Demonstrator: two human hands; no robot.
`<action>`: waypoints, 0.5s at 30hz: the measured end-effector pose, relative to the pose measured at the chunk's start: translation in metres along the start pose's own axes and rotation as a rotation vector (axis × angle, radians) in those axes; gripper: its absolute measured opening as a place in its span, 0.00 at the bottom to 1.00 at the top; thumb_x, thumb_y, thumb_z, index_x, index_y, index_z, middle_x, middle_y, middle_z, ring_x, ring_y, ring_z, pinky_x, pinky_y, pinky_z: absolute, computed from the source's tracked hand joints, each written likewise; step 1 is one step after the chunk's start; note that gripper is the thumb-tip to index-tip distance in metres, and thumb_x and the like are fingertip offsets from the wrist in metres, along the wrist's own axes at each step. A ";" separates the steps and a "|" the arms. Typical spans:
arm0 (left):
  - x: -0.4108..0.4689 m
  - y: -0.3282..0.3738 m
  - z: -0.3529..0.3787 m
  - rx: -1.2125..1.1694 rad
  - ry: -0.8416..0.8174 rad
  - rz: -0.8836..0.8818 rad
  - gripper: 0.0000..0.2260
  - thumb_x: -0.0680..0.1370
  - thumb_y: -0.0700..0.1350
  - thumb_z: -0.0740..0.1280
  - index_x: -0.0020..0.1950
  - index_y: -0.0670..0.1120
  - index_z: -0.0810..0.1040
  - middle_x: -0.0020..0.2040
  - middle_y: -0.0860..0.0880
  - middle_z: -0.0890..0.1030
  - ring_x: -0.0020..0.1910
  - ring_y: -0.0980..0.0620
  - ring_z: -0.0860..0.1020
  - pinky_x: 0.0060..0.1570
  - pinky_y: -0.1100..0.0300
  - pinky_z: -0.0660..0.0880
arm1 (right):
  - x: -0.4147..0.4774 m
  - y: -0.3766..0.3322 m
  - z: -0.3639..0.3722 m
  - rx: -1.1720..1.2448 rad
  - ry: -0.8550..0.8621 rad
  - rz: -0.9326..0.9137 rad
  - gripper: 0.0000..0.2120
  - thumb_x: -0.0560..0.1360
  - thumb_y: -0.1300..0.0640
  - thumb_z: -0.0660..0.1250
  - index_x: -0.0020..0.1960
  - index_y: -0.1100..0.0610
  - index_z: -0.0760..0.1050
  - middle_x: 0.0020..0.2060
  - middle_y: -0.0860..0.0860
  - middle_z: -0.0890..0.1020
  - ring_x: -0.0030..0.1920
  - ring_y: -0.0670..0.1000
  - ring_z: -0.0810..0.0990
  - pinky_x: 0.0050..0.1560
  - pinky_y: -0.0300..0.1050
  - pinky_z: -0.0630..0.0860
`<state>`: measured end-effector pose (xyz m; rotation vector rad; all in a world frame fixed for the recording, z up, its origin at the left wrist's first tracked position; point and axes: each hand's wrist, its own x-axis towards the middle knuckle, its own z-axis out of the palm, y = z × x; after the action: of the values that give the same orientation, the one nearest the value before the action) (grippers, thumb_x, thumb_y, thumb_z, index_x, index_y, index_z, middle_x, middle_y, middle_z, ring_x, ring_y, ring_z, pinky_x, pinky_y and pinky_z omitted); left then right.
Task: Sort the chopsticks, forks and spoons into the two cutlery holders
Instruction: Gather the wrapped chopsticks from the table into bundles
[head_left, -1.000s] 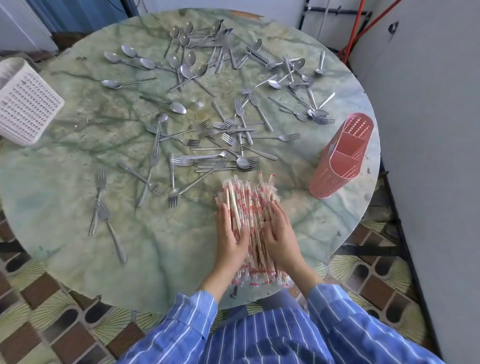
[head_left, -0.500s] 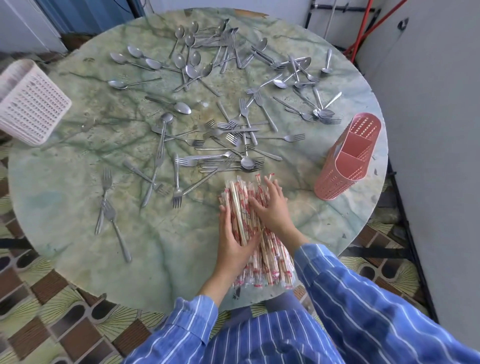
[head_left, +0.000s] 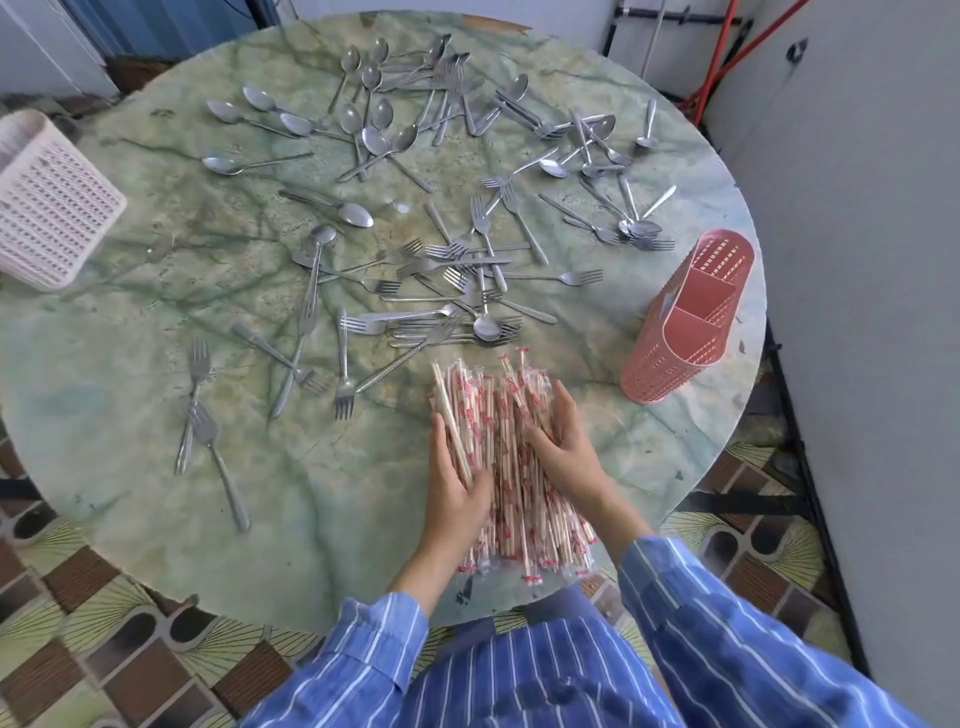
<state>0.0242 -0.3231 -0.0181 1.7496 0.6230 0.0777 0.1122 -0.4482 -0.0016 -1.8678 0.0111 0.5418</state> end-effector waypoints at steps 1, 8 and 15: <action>0.000 -0.001 0.001 0.008 -0.009 0.014 0.34 0.79 0.39 0.61 0.79 0.50 0.46 0.79 0.52 0.49 0.77 0.58 0.49 0.76 0.54 0.51 | -0.009 0.007 -0.002 -0.005 0.012 0.016 0.34 0.77 0.57 0.65 0.78 0.54 0.53 0.74 0.47 0.62 0.72 0.43 0.61 0.74 0.43 0.57; 0.009 -0.001 0.018 0.206 -0.026 0.081 0.33 0.78 0.61 0.47 0.78 0.46 0.45 0.75 0.56 0.39 0.75 0.57 0.36 0.74 0.59 0.37 | -0.037 0.009 0.010 -0.038 0.072 0.033 0.27 0.77 0.69 0.56 0.75 0.56 0.62 0.68 0.44 0.67 0.70 0.42 0.66 0.63 0.22 0.58; 0.011 0.005 0.006 0.069 0.073 0.066 0.22 0.81 0.42 0.61 0.75 0.46 0.62 0.77 0.53 0.53 0.76 0.58 0.50 0.75 0.57 0.51 | -0.026 0.006 0.001 -0.373 0.170 -0.045 0.14 0.75 0.53 0.69 0.61 0.52 0.79 0.59 0.49 0.77 0.55 0.51 0.77 0.60 0.43 0.73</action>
<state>0.0381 -0.3246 -0.0181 1.8405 0.6271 0.1683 0.0866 -0.4561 0.0022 -2.2684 -0.0204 0.3696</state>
